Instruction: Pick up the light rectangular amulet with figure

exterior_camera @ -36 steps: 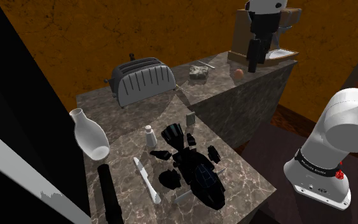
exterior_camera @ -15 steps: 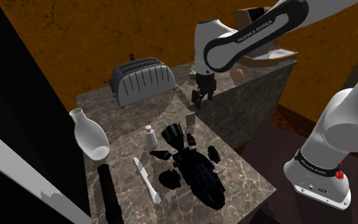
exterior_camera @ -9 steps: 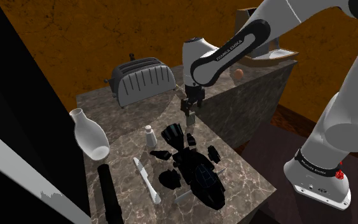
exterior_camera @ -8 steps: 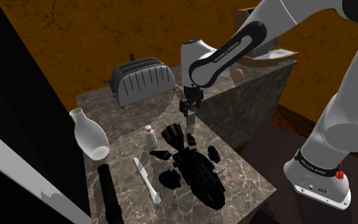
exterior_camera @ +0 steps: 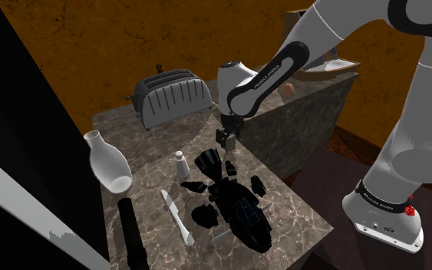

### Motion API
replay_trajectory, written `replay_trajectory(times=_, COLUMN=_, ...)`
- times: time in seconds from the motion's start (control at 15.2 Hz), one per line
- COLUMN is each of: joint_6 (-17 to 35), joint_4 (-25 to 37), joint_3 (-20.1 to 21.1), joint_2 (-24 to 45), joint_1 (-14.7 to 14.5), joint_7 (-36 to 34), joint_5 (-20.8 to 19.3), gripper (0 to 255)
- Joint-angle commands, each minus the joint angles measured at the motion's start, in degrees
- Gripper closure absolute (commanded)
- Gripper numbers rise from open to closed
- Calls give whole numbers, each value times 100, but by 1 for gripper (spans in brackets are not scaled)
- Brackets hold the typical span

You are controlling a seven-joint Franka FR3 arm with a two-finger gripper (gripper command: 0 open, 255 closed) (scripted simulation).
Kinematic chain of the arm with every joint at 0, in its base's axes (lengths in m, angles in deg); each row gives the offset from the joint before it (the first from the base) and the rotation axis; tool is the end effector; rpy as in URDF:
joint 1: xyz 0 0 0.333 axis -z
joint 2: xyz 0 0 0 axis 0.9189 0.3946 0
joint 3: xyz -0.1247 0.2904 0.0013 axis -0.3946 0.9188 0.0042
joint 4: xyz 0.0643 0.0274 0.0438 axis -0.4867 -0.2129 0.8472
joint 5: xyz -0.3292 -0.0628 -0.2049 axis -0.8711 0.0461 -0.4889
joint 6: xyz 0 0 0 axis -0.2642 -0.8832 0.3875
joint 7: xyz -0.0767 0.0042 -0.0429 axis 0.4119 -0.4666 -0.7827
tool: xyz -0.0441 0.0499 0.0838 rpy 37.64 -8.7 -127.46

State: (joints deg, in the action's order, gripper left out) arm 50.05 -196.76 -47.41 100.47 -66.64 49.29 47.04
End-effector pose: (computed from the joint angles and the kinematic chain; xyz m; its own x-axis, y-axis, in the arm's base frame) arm 0.5287 0.0969 0.2812 0.9976 -0.0686 0.0007 -0.0686 -0.9976 -0.0026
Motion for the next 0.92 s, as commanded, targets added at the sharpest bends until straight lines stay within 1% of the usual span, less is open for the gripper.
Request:
replay_trajectory(times=0.0, joint_6=54, joint_4=11, joint_3=-10, joint_2=63, joint_1=3, joint_7=-1, joint_5=-19, gripper=0)
replay_trajectory(times=0.07, joint_6=40, joint_4=17, joint_3=-7, joint_2=54, joint_1=0, joint_7=-5, joint_5=-16, gripper=255)
replay_trajectory(times=0.66, joint_6=54, joint_4=11, joint_3=-10, joint_2=63, joint_1=3, joint_7=-1, joint_5=-19, gripper=255)
replay_trajectory(times=0.86, joint_6=-159, joint_4=53, joint_3=6, joint_2=-112, joint_1=15, joint_7=37, joint_5=36, gripper=255)
